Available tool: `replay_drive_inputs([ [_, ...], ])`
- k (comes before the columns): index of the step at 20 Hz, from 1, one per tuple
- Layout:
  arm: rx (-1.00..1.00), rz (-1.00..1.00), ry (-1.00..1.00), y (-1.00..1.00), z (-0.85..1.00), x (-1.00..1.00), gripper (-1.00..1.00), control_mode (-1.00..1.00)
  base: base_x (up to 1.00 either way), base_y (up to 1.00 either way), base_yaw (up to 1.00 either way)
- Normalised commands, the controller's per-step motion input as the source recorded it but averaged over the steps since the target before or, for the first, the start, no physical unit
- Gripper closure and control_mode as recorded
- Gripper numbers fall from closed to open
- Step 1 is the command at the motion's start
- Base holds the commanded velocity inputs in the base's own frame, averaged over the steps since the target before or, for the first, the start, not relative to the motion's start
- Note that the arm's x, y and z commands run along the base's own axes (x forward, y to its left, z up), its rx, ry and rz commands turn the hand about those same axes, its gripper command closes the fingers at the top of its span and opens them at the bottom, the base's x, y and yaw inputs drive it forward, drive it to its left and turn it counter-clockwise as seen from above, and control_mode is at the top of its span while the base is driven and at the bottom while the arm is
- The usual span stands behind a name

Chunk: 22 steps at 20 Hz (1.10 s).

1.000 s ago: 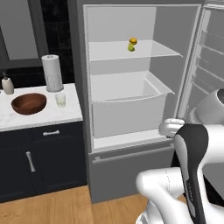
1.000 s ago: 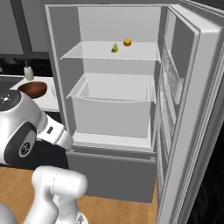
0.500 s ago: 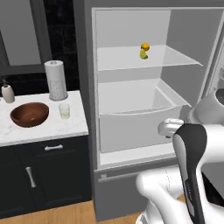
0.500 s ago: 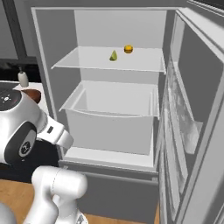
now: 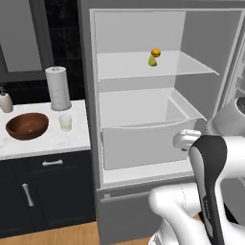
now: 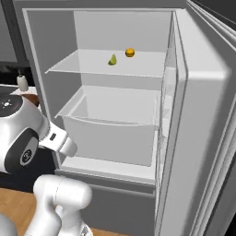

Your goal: Grab a lemon wedge from the fridge and one ice cube from the ice bowl, and put them in the glass of lemonade.

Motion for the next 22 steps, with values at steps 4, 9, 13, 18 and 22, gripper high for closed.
replay_drive_inputs([
  [4, 0.0, 0.0, 0.0, 0.0, 0.0, 0.0, -1.0, 1.0, 0.41, -0.1, 0.06],
  [9, 0.0, 0.0, 0.0, 0.0, 0.0, 0.0, -1.0, 1.0, 0.27, -0.12, 0.06],
  [13, 0.0, 0.05, -0.06, -0.02, 0.08, 0.16, -1.0, -1.0, 0.0, 0.0, 0.0],
  [18, 0.0, 0.03, -0.17, 0.0, 0.55, 0.39, -1.0, -1.0, 0.0, 0.0, 0.0],
  [22, 0.0, 0.01, -0.1, -0.02, 0.84, 0.31, -1.0, -1.0, 0.0, 0.0, 0.0],
])
